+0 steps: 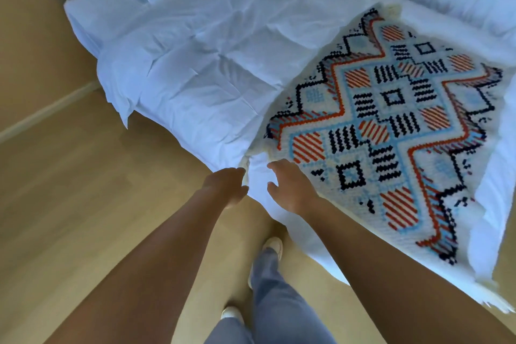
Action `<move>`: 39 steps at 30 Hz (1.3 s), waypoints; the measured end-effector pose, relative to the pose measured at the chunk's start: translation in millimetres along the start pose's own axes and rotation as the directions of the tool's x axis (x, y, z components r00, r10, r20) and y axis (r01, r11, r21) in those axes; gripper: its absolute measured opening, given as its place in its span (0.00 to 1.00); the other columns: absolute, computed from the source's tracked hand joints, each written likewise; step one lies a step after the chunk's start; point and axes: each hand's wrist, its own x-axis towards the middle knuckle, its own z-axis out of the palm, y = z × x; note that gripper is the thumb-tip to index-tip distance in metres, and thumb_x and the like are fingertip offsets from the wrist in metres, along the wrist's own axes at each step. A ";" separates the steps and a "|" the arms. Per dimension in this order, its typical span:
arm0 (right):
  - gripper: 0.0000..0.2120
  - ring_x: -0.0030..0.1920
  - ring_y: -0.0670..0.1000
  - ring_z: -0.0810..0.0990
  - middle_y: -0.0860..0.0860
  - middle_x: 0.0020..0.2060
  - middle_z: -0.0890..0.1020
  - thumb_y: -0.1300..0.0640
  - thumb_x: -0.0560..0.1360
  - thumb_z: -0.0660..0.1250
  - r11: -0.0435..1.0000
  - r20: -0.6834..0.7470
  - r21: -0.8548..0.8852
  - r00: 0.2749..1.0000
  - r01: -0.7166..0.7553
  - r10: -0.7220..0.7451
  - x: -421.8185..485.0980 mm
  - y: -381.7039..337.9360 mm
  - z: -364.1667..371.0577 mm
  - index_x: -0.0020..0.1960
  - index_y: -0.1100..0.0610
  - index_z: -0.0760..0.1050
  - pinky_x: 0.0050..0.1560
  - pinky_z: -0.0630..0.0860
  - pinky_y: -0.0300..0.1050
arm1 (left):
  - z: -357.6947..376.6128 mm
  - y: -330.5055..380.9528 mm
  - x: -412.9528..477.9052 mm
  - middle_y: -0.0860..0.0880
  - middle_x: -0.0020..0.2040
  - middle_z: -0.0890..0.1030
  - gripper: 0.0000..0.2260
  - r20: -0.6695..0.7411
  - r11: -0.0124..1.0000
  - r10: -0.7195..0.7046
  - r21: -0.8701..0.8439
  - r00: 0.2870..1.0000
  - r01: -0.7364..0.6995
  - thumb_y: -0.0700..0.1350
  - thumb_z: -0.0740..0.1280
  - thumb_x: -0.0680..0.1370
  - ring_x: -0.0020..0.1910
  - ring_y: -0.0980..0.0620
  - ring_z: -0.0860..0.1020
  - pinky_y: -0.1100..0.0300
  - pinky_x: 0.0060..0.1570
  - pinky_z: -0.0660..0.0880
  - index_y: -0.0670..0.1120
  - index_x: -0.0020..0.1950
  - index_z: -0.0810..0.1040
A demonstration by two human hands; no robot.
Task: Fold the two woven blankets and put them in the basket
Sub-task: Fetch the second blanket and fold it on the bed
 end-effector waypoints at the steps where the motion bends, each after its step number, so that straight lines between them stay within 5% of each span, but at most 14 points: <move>1: 0.20 0.65 0.55 0.67 0.55 0.66 0.69 0.56 0.78 0.58 1.000 0.009 0.000 1.000 0.002 -0.002 15.4 3.9 3.5 0.69 0.57 0.63 0.62 0.66 0.47 | 2.0 -1.4 15.3 0.48 0.62 0.75 0.18 0.004 1.000 -0.009 -0.008 1.000 0.009 0.52 0.56 0.79 0.59 0.48 0.74 0.55 0.53 0.70 0.46 0.67 0.66; 10: 0.11 0.55 0.55 0.71 0.57 0.54 0.74 0.58 0.77 0.58 0.998 -0.009 -0.008 0.998 0.057 -0.057 149.0 52.3 32.4 0.56 0.61 0.71 0.52 0.73 0.48 | 37.0 -19.1 148.4 0.46 0.57 0.76 0.11 0.023 0.976 -0.208 -0.065 0.978 0.209 0.41 0.57 0.78 0.55 0.45 0.75 0.56 0.45 0.68 0.45 0.61 0.70; 15: 0.11 0.53 0.56 0.70 0.58 0.51 0.73 0.56 0.78 0.56 0.997 0.077 -0.030 0.995 -0.066 0.068 203.1 76.7 49.6 0.54 0.62 0.70 0.48 0.70 0.50 | 64.4 -28.2 208.0 0.45 0.65 0.73 0.23 0.143 0.815 -0.287 -0.484 0.947 0.319 0.57 0.56 0.79 0.62 0.45 0.72 0.55 0.53 0.69 0.46 0.70 0.64; 18: 0.13 0.55 0.56 0.70 0.58 0.53 0.73 0.53 0.79 0.55 0.985 0.194 -0.040 0.966 -0.166 0.171 220.6 86.0 62.6 0.54 0.62 0.70 0.49 0.69 0.49 | 79.5 -18.6 230.1 0.44 0.62 0.73 0.28 0.235 0.743 -0.311 -0.544 0.921 0.390 0.61 0.62 0.75 0.59 0.44 0.73 0.57 0.47 0.67 0.43 0.67 0.64; 20: 0.14 0.55 0.57 0.70 0.59 0.53 0.74 0.52 0.79 0.55 0.975 0.207 -0.015 0.954 -0.220 0.218 227.5 89.3 70.7 0.52 0.62 0.70 0.50 0.67 0.49 | 83.7 -13.8 237.7 0.44 0.53 0.76 0.21 0.301 0.712 -0.281 -0.572 0.911 0.409 0.58 0.62 0.75 0.51 0.43 0.75 0.58 0.40 0.67 0.42 0.58 0.70; 23: 0.17 0.47 0.58 0.72 0.57 0.44 0.75 0.46 0.79 0.54 0.950 0.171 0.023 0.938 -0.310 0.302 241.7 84.3 78.9 0.47 0.60 0.70 0.43 0.66 0.49 | 76.1 -20.3 240.6 0.49 0.34 0.72 0.12 0.200 0.694 -0.196 -0.664 0.960 0.280 0.51 0.60 0.77 0.37 0.47 0.72 0.57 0.30 0.63 0.48 0.35 0.68; 25: 0.16 0.40 0.55 0.71 0.52 0.36 0.71 0.46 0.79 0.55 0.923 0.097 0.174 0.939 -0.342 0.330 252.1 71.9 81.4 0.41 0.58 0.68 0.37 0.62 0.46 | 59.3 -37.9 239.2 0.52 0.29 0.68 0.16 0.036 0.734 -0.182 -0.660 0.983 0.160 0.49 0.59 0.77 0.31 0.50 0.68 0.58 0.28 0.60 0.50 0.30 0.62; 28: 0.12 0.45 0.56 0.70 0.56 0.42 0.72 0.51 0.78 0.57 0.930 -0.090 0.298 0.964 -0.214 0.250 261.1 48.6 87.4 0.43 0.59 0.69 0.41 0.63 0.48 | 37.2 -88.3 239.1 0.50 0.26 0.65 0.15 -0.159 0.861 -0.222 -0.496 0.962 0.117 0.50 0.55 0.74 0.31 0.46 0.65 0.57 0.27 0.56 0.47 0.28 0.58; 30: 0.14 0.53 0.58 0.68 0.60 0.52 0.73 0.51 0.78 0.58 0.969 -0.076 0.181 0.980 -0.165 0.181 262.6 37.0 99.8 0.53 0.62 0.72 0.52 0.64 0.50 | 33.6 -128.8 240.2 0.50 0.28 0.66 0.17 -0.152 0.911 -0.283 -0.352 0.947 0.216 0.51 0.53 0.77 0.34 0.44 0.68 0.56 0.30 0.57 0.46 0.29 0.60; 33: 0.24 0.66 0.59 0.60 0.58 0.66 0.66 0.48 0.77 0.57 0.992 0.106 -0.032 0.987 -0.118 0.121 259.3 31.3 125.7 0.68 0.59 0.63 0.66 0.58 0.53 | 46.5 -155.9 246.7 0.45 0.37 0.75 0.17 -0.048 0.925 -0.346 -0.185 0.937 0.332 0.54 0.52 0.80 0.44 0.40 0.75 0.56 0.38 0.64 0.45 0.40 0.69; 36: 0.29 0.72 0.59 0.52 0.56 0.72 0.59 0.47 0.76 0.58 0.990 0.145 -0.067 0.981 -0.122 0.131 255.5 34.5 136.2 0.73 0.57 0.54 0.71 0.51 0.56 | 59.3 -141.1 256.0 0.42 0.55 0.76 0.15 0.012 0.865 -0.405 -0.318 0.914 0.387 0.54 0.56 0.79 0.56 0.40 0.74 0.51 0.50 0.69 0.44 0.56 0.71; 39: 0.29 0.72 0.58 0.54 0.56 0.72 0.61 0.51 0.75 0.60 0.997 0.118 0.026 0.991 -0.073 0.070 250.6 39.0 132.5 0.73 0.58 0.57 0.71 0.52 0.52 | 63.5 -118.4 253.8 0.42 0.65 0.67 0.21 -0.150 0.865 -0.358 -0.426 0.922 0.266 0.44 0.63 0.75 0.64 0.42 0.66 0.49 0.62 0.62 0.44 0.67 0.65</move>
